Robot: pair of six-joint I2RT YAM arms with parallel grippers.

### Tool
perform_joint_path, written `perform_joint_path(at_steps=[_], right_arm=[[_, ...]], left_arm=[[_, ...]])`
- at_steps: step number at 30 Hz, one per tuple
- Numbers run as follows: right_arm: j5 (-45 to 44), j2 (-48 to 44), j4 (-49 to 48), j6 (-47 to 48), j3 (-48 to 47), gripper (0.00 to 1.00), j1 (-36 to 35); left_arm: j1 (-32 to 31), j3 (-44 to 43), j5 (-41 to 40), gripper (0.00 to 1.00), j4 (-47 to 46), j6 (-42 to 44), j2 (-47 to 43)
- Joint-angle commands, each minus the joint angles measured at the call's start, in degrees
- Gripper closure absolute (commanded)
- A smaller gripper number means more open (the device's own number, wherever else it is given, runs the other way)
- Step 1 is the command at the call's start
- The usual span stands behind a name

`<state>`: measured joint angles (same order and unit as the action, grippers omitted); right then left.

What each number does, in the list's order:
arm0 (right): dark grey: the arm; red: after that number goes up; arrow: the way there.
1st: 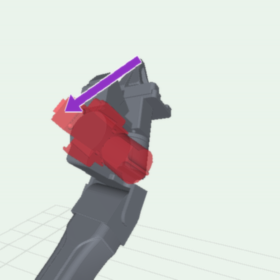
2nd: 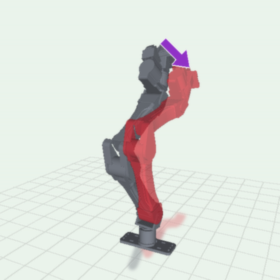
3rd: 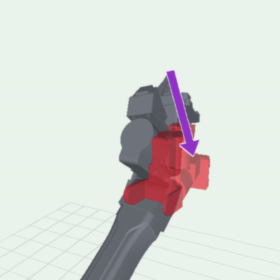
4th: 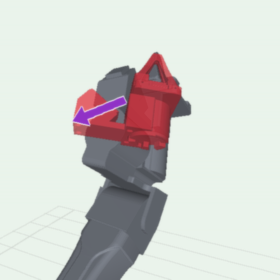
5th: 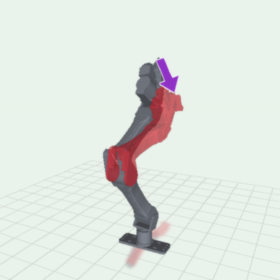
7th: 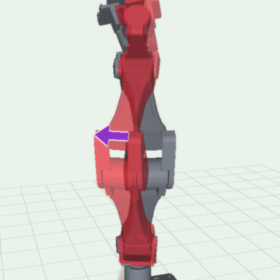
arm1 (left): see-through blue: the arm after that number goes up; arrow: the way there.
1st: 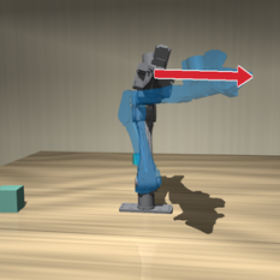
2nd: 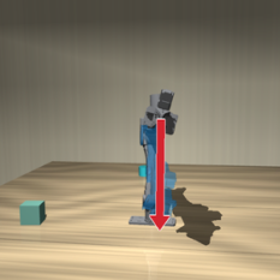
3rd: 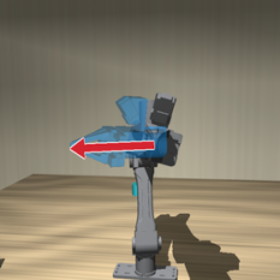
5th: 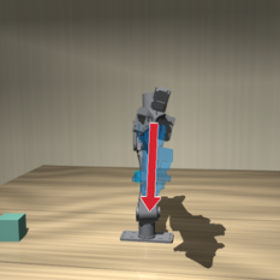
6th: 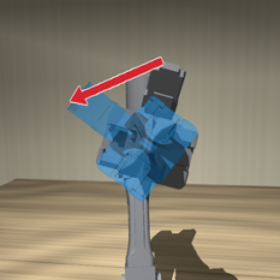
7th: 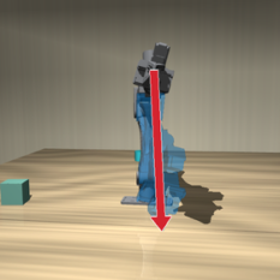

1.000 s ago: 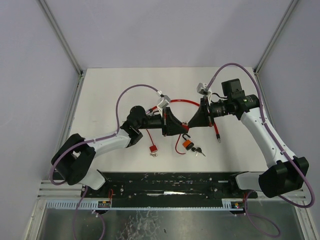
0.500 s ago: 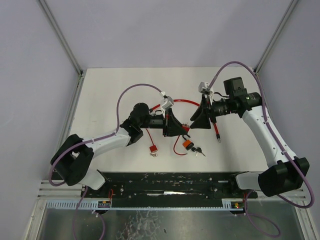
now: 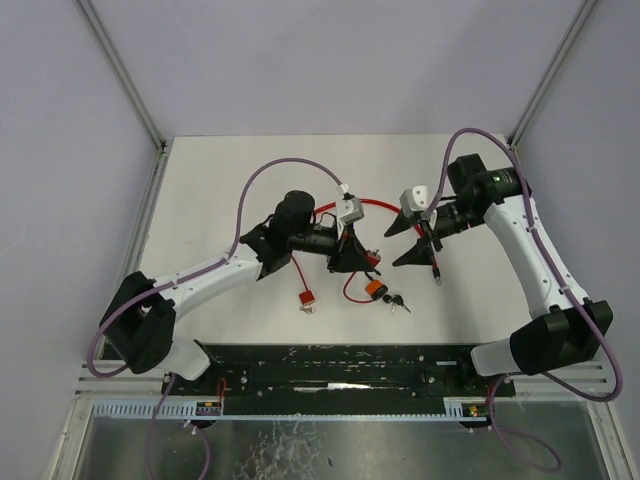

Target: Lock with the key

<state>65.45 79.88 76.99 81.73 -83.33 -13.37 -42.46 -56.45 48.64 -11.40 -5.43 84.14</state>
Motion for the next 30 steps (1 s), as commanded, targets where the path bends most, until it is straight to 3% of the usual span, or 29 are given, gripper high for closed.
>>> perform_joint_path(at_steps=[1,10,15,30], right_arm=[[1.98,3.38,7.31,14.31,-4.27,0.31,-1.18],[1.64,6.39,7.23,13.06,-4.43,0.55,-4.58],[0.9,6.02,7.22,12.95,-3.37,0.63,-5.85],[-1.11,5.81,6.69,12.96,-0.78,0.74,-6.71]], left_arm=[[-1.62,-3.91,-0.21,1.0,8.76,8.16,-0.89],[-2.8,-4.76,-0.83,1.0,10.36,11.19,-1.16],[-2.83,-5.02,-0.61,1.0,10.41,11.5,-0.85],[-2.81,-5.34,-0.2,1.0,10.1,11.91,-0.62]])
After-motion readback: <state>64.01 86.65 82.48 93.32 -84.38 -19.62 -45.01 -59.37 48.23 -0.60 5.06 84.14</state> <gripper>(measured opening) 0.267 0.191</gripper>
